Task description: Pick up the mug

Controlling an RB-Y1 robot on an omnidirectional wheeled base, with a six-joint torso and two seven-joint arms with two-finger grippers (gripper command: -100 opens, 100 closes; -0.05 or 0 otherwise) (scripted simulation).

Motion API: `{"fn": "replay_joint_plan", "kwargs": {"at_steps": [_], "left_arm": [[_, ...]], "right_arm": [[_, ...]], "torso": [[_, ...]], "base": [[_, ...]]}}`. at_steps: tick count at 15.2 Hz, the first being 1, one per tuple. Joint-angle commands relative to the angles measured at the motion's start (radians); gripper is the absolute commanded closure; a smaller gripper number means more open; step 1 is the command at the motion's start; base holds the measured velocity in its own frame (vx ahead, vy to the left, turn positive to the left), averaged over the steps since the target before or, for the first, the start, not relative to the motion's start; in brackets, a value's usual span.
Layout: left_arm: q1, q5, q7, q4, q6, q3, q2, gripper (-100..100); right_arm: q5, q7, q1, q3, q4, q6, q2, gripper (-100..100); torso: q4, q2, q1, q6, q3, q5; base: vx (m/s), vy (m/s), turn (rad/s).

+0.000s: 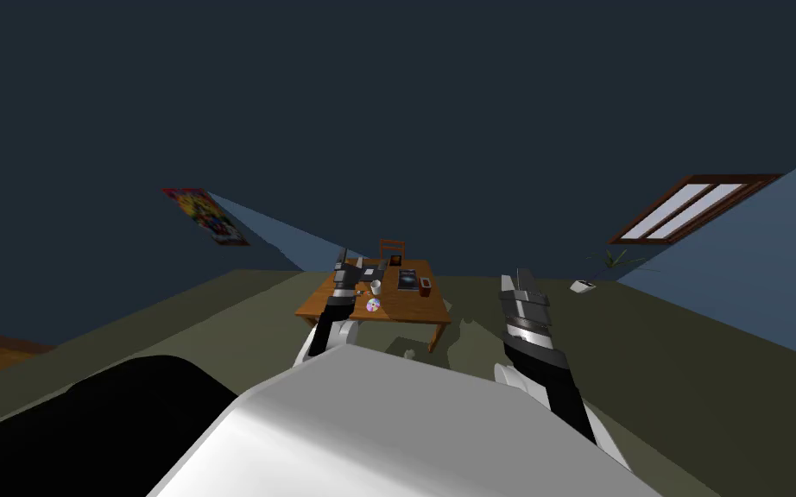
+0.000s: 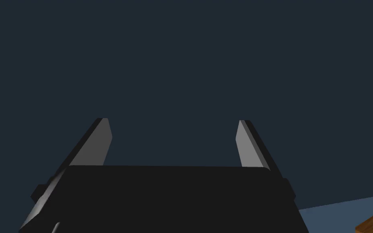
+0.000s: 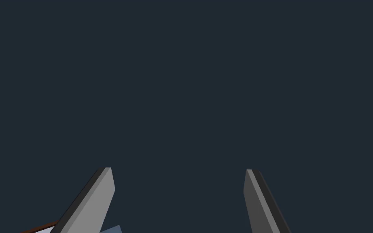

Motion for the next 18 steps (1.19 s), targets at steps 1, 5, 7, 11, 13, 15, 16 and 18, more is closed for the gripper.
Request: {"fn": "replay_joint_plan", "kwargs": {"at_steps": [1, 5, 7, 11, 13, 15, 16, 18], "left_arm": [[-0.003, 0.003, 0.003, 0.008, 0.014, 0.006, 0.042, -100], [-0.01, 0.01, 0.01, 0.029, 0.047, 0.02, 0.103, -100], [-0.02, 0.021, 0.021, 0.059, 0.097, 0.042, 0.157, -100], [-0.033, 0.035, 0.035, 0.099, 0.163, 0.07, 0.212, -100], [-0.041, 0.043, 0.043, 0.122, 0.194, 0.086, 0.235, -100], [-0.05, 0.051, 0.051, 0.147, 0.228, 0.104, 0.258, -100], [-0.05, 0.051, 0.051, 0.147, 0.242, 0.104, 0.258, -100], [-0.059, 0.061, 0.061, 0.174, 0.274, 0.123, 0.279, -100]], "right_arm": [[0.0, 0.0, 0.0, 0.0, 0.0, 0.0, 0.0, 0], [0.0, 0.0, 0.0, 0.0, 0.0, 0.0, 0.0, 0], [0.0, 0.0, 0.0, 0.0, 0.0, 0.0, 0.0, 0], [0.0, 0.0, 0.0, 0.0, 0.0, 0.0, 0.0, 0], [0.0, 0.0, 0.0, 0.0, 0.0, 0.0, 0.0, 0], [0.0, 0.0, 0.0, 0.0, 0.0, 0.0, 0.0, 0], [0.0, 0.0, 0.0, 0.0, 0.0, 0.0, 0.0, 0], [0.0, 0.0, 0.0, 0.0, 0.0, 0.0, 0.0, 0]], "torso": [[0.0, 0.0, 0.0, 0.0, 0.0, 0.0], [0.0, 0.001, 0.001, 0.0, 0.0, 0.0], [0.0, 0.001, 0.001, 0.0, 0.0, 0.0], [0.0, 0.001, 0.002, 0.0, 0.001, 0.0], [0.0, 0.001, 0.002, 0.0, 0.001, 0.0], [0.0, 0.001, 0.002, 0.0, 0.001, 0.0], [0.0, 0.001, 0.002, 0.001, 0.001, 0.0], [0.0, 0.001, 0.002, 0.0, 0.0, 0.0]], "base": [[-0.002, 0.0, -0.053], [-0.008, 0.009, -0.093], [-0.01, 0.012, -0.131], [-0.016, 0.015, -0.159], [-0.015, 0.016, -0.142], [-0.016, 0.014, -0.172], [-0.018, 0.018, -0.185], [-0.014, 0.013, -0.098]]}}
